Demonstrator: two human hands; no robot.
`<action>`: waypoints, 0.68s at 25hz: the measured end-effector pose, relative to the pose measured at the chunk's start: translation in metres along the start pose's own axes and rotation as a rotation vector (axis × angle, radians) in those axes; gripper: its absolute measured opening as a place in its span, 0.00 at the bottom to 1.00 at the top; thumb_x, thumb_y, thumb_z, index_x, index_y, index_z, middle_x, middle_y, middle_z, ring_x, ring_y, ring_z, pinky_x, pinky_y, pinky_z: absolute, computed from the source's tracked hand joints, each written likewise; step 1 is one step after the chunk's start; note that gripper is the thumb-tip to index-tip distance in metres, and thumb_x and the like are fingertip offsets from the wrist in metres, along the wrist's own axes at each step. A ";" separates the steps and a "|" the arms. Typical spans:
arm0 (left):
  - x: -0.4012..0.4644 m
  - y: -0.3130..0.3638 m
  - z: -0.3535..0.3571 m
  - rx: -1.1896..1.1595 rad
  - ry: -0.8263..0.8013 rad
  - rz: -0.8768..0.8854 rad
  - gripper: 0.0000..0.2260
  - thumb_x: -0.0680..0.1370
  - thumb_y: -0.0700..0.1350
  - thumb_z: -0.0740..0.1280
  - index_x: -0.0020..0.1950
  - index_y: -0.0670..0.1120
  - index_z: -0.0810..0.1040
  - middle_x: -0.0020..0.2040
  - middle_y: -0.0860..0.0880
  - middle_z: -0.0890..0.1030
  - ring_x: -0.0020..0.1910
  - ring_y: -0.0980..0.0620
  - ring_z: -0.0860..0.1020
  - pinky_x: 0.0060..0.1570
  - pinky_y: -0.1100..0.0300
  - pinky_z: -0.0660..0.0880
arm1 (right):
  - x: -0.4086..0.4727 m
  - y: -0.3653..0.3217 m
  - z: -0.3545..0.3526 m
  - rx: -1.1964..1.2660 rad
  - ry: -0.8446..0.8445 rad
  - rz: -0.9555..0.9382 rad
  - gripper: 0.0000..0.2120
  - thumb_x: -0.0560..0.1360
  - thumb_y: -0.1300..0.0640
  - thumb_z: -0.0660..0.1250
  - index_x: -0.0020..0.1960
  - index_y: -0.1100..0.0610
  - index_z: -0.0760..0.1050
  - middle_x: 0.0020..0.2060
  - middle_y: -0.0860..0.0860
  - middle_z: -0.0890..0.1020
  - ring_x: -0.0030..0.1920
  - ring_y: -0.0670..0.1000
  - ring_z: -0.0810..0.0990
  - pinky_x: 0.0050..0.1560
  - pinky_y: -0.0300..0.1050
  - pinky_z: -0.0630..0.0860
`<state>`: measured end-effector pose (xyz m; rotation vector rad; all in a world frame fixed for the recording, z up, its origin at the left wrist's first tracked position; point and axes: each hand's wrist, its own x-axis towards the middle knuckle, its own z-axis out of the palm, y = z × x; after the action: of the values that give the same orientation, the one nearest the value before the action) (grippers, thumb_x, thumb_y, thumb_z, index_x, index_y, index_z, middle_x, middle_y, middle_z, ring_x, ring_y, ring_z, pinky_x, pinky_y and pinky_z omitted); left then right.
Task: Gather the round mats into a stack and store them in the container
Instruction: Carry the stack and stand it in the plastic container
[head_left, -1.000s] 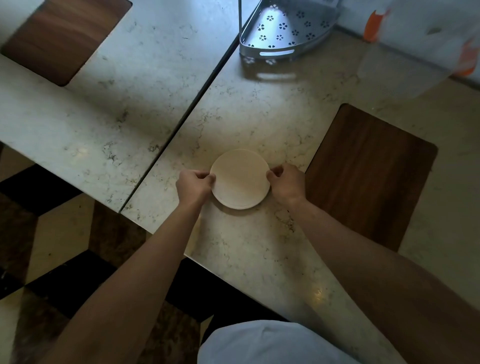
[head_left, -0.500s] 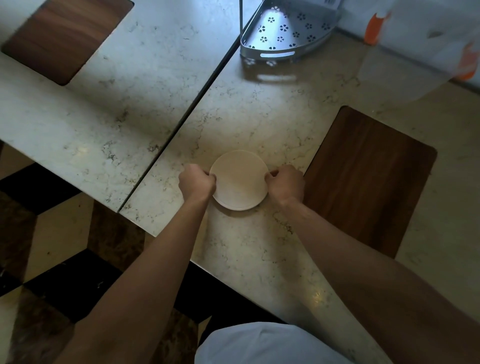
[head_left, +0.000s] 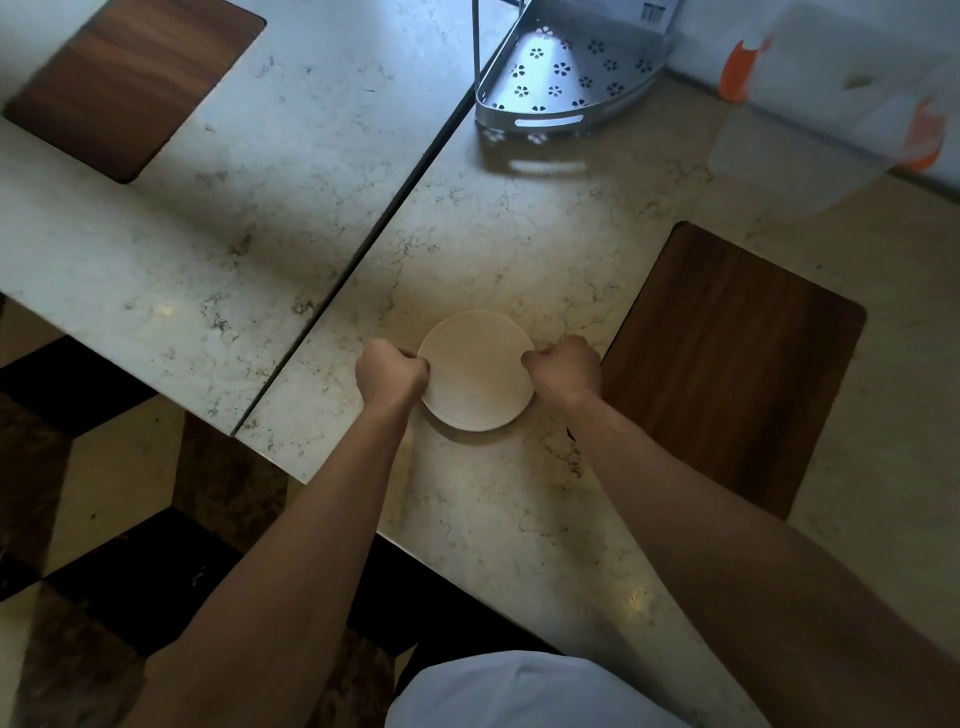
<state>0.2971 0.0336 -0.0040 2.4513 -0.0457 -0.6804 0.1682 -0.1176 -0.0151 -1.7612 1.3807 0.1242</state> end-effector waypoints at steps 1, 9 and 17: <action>0.001 0.000 -0.001 -0.013 -0.016 -0.014 0.03 0.68 0.38 0.71 0.37 0.44 0.85 0.34 0.47 0.83 0.38 0.47 0.81 0.42 0.56 0.79 | 0.001 0.000 -0.001 -0.001 -0.006 -0.001 0.13 0.71 0.52 0.70 0.32 0.57 0.76 0.25 0.48 0.76 0.25 0.47 0.74 0.22 0.36 0.61; 0.011 0.000 -0.014 -0.243 -0.174 -0.137 0.08 0.70 0.37 0.74 0.48 0.38 0.82 0.44 0.39 0.83 0.43 0.41 0.83 0.47 0.46 0.82 | 0.005 0.013 -0.008 0.381 -0.117 0.115 0.07 0.73 0.60 0.74 0.49 0.63 0.82 0.46 0.57 0.85 0.43 0.55 0.85 0.34 0.44 0.82; -0.021 0.027 -0.003 -0.383 -0.241 -0.111 0.03 0.72 0.35 0.70 0.40 0.37 0.77 0.42 0.38 0.81 0.39 0.42 0.82 0.35 0.52 0.80 | -0.018 0.037 -0.039 0.493 -0.181 0.144 0.13 0.75 0.61 0.72 0.57 0.66 0.79 0.52 0.57 0.83 0.50 0.56 0.83 0.42 0.47 0.82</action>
<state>0.2836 0.0164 0.0229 2.0089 0.1175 -0.9366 0.1152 -0.1307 -0.0019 -1.2135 1.2742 0.0161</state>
